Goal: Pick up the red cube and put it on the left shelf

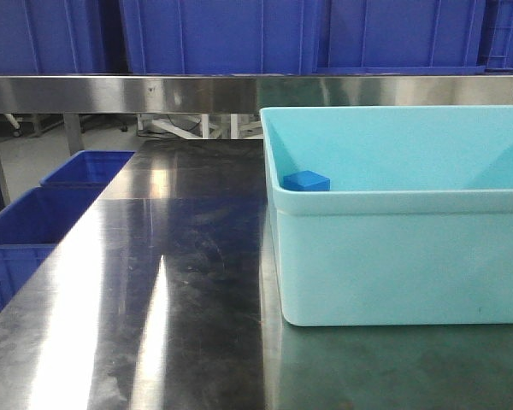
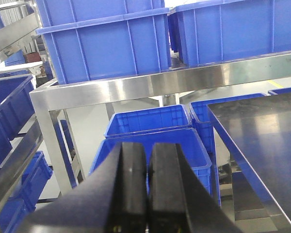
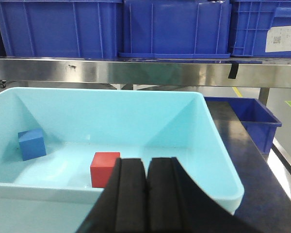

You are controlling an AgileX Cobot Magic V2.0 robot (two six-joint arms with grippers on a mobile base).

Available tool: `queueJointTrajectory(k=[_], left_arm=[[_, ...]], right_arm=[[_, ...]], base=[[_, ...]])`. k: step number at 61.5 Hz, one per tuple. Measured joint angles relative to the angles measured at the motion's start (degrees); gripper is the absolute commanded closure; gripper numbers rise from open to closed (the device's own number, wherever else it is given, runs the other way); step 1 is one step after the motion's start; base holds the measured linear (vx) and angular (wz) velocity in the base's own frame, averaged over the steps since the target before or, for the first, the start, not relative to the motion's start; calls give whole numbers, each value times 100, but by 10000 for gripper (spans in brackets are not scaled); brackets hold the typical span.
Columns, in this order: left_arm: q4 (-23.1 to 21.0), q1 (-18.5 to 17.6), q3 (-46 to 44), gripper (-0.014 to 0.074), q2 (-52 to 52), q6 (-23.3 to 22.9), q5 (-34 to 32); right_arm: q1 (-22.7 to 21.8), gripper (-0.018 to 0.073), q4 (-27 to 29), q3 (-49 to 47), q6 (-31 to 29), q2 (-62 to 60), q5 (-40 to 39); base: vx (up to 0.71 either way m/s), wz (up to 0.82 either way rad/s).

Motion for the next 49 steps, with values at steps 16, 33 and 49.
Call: queueJointTrajectory(k=[16,33,49], left_arm=[[0,0,0,491,0,0,0],[0,0,0,491,0,0,0],[0,0,0,491,0,0,0]], right_arm=[[0,504,0,0,0,0,0],[0,504,0,0,0,0,0],[0,504,0,0,0,0,0]], base=[[0,0],[0,0],[0,0]])
